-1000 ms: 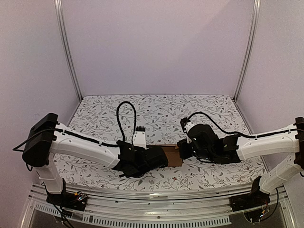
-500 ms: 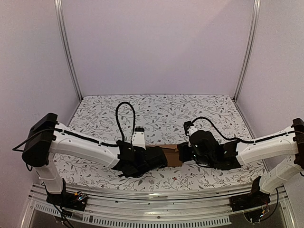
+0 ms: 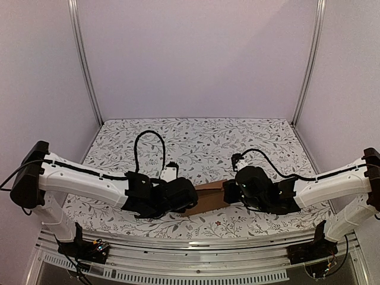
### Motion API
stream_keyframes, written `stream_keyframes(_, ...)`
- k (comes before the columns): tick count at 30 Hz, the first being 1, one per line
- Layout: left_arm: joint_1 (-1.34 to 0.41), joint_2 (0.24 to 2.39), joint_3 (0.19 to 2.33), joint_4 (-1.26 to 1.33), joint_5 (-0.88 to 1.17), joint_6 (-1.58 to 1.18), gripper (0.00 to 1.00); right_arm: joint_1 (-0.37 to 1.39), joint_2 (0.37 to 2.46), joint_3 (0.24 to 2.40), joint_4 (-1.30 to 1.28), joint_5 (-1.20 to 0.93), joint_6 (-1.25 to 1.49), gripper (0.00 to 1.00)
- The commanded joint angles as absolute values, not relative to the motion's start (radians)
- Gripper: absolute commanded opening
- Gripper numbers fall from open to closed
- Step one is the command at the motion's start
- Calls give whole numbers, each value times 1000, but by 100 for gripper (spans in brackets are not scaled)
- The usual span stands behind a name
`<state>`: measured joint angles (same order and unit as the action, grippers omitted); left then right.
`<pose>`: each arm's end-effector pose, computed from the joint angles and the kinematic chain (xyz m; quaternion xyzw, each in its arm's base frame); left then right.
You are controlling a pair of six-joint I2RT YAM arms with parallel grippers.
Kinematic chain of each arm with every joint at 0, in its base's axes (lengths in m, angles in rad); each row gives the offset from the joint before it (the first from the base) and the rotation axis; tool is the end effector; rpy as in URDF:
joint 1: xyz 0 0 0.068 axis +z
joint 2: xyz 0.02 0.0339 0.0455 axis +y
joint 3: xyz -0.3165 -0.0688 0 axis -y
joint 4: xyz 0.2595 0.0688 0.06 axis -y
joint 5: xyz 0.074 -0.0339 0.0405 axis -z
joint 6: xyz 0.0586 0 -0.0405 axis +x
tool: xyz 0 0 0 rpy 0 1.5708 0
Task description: Fold the paper box
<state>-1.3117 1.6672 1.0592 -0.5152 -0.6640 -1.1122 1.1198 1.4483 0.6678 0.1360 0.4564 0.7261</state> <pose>0.1245 -0.3288 0.2212 0.0198 0.9244 -0.0848 0.3712 0.1580 0.2670 0.2116 -0.0713 0.8744 0.2249 0.4240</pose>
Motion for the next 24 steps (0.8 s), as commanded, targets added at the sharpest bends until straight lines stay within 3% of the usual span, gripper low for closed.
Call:
stream_keyframes(1,-1328,1615,1017,-542,-445,-996,41,1124,1491,629,-21,459,734,0)
stream_keyframes(16,-1225,1348,934,-453,-219,-810,41,1125,1470,631,-19,445,708,0)
stream_keyframes(18,-1194,1324,930,-418,-186,-792,33,1125,1462,637,-20,440,699,0)
stream_keyframes(22,-1117,1342,931,-320,-77,-747,1,1125,1443,645,-20,435,682,0)
stream_keyframes(24,-1101,1376,948,-273,-44,-720,0,1125,1433,649,-25,433,676,0)
